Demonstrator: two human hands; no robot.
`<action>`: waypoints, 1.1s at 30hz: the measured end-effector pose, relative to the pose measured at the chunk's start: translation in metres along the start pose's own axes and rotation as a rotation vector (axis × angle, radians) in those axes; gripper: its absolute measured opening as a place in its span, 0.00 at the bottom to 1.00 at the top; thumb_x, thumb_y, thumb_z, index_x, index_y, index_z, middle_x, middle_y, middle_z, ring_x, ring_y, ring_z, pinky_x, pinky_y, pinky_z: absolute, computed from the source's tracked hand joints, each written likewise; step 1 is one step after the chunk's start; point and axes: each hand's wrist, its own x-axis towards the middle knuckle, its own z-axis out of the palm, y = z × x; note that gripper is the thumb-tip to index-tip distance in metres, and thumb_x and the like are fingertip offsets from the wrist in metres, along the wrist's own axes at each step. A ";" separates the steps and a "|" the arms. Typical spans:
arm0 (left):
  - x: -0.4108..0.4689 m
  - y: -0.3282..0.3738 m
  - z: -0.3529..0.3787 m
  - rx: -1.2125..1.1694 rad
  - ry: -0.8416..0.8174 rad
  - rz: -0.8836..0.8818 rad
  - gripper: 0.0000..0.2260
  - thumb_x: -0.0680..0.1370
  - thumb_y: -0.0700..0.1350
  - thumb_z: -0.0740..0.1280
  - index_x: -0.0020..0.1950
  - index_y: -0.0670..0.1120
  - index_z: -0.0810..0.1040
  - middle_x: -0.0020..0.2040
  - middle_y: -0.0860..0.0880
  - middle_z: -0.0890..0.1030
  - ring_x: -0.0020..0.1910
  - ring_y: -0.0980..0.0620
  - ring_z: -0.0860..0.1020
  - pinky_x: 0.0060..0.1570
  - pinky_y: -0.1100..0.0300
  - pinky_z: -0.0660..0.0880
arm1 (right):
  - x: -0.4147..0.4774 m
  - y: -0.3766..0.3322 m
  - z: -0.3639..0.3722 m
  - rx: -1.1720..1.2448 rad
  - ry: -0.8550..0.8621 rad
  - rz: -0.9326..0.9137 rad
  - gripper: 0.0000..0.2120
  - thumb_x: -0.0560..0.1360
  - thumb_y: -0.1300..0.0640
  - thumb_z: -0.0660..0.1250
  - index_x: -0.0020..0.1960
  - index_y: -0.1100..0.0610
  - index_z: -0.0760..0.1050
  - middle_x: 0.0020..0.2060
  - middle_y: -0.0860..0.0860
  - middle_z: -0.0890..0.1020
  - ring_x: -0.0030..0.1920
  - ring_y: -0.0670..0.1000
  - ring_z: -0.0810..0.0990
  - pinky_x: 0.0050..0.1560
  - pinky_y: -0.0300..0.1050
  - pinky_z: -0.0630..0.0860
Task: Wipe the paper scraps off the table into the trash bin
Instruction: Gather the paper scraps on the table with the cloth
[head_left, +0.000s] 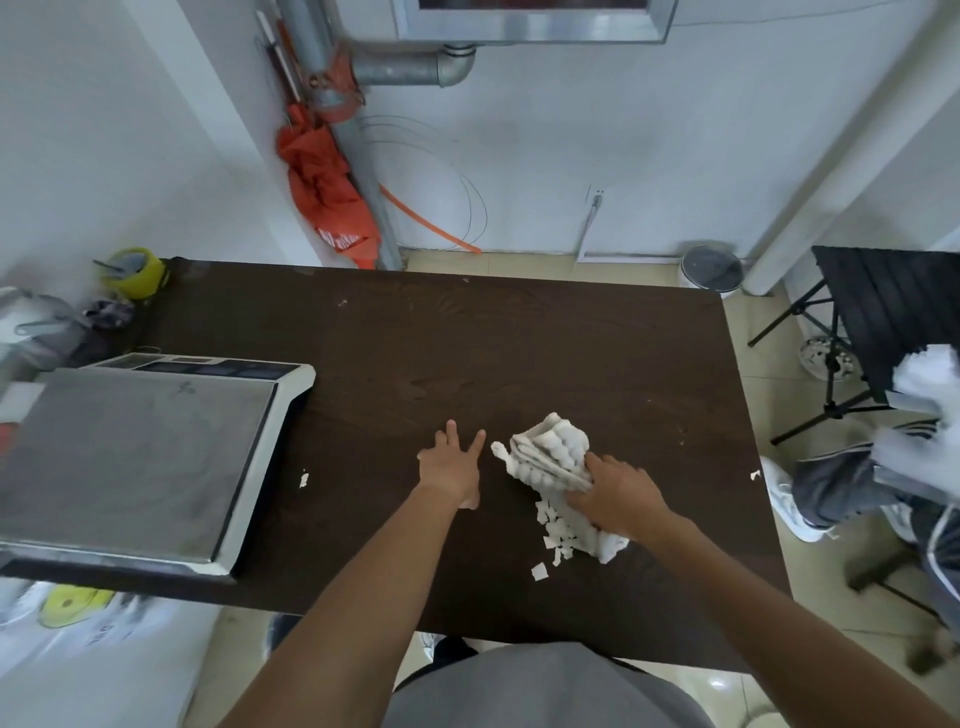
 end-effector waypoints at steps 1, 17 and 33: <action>0.000 0.000 0.001 -0.002 0.005 0.001 0.50 0.75 0.53 0.73 0.82 0.55 0.38 0.81 0.39 0.39 0.80 0.39 0.48 0.71 0.43 0.66 | 0.003 0.002 -0.005 0.011 0.016 -0.001 0.24 0.76 0.36 0.60 0.63 0.51 0.70 0.53 0.49 0.78 0.51 0.50 0.77 0.58 0.49 0.72; 0.000 -0.007 0.010 -0.043 0.068 0.028 0.48 0.76 0.56 0.72 0.82 0.56 0.40 0.81 0.39 0.39 0.80 0.40 0.46 0.74 0.41 0.59 | 0.011 -0.024 0.013 -0.220 0.150 -0.211 0.24 0.74 0.45 0.64 0.69 0.49 0.70 0.54 0.49 0.75 0.57 0.53 0.75 0.66 0.52 0.66; 0.005 -0.024 0.022 -0.245 0.024 -0.152 0.63 0.66 0.68 0.74 0.80 0.47 0.31 0.79 0.42 0.31 0.78 0.33 0.37 0.74 0.33 0.52 | 0.074 -0.044 -0.035 0.023 0.332 -0.345 0.24 0.74 0.52 0.70 0.69 0.55 0.71 0.63 0.51 0.74 0.62 0.55 0.75 0.60 0.52 0.73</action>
